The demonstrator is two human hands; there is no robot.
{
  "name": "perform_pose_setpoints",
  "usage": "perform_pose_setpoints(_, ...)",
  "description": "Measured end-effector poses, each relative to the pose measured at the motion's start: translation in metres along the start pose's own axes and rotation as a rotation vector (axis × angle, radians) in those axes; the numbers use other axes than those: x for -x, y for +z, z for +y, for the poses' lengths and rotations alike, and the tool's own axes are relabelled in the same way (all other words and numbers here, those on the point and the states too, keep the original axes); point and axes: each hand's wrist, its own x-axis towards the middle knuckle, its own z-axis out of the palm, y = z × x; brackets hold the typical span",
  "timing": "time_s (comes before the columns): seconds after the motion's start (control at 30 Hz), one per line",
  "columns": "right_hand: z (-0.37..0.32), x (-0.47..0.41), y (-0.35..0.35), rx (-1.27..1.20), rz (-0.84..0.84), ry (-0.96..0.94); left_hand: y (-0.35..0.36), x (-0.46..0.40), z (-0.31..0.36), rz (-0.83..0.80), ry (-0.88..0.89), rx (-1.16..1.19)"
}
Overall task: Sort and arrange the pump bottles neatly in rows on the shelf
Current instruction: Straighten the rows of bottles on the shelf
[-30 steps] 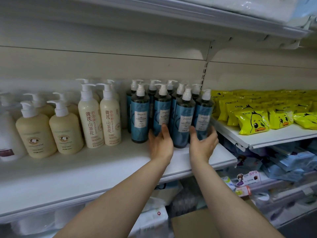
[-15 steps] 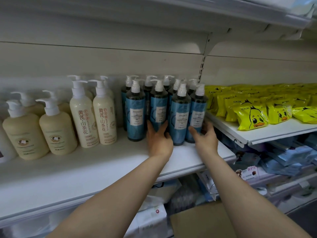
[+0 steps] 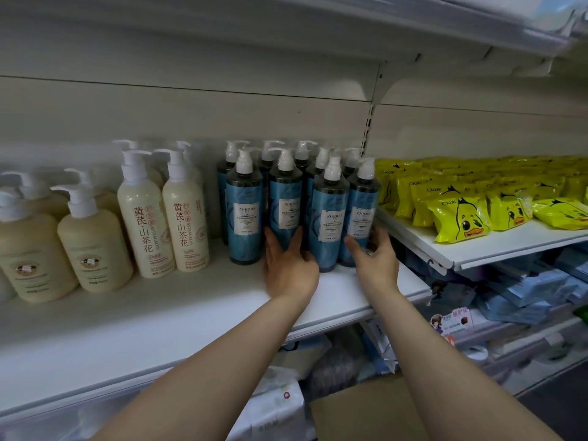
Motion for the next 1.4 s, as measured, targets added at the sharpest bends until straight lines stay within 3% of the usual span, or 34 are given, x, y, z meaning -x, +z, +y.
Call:
perform_pose_setpoints(0.27,0.002,-0.001,0.0,0.001,0.01,0.009,-0.002,0.004,-0.002,0.012,-0.004,0.014)
perform_pose_setpoints(0.43,0.001,-0.001,0.0,-0.019,0.01,0.017,0.0,0.005,-0.001,0.23,0.055,0.259)
perform_pose_setpoints(0.6,0.003,-0.001,0.0,-0.014,0.015,-0.001,0.017,-0.003,0.011,0.088,0.048,0.361)
perform_pose_setpoints(1.4,0.005,-0.002,-0.002,-0.041,-0.018,-0.029,0.02,0.008,0.012,0.139,-0.057,0.404)
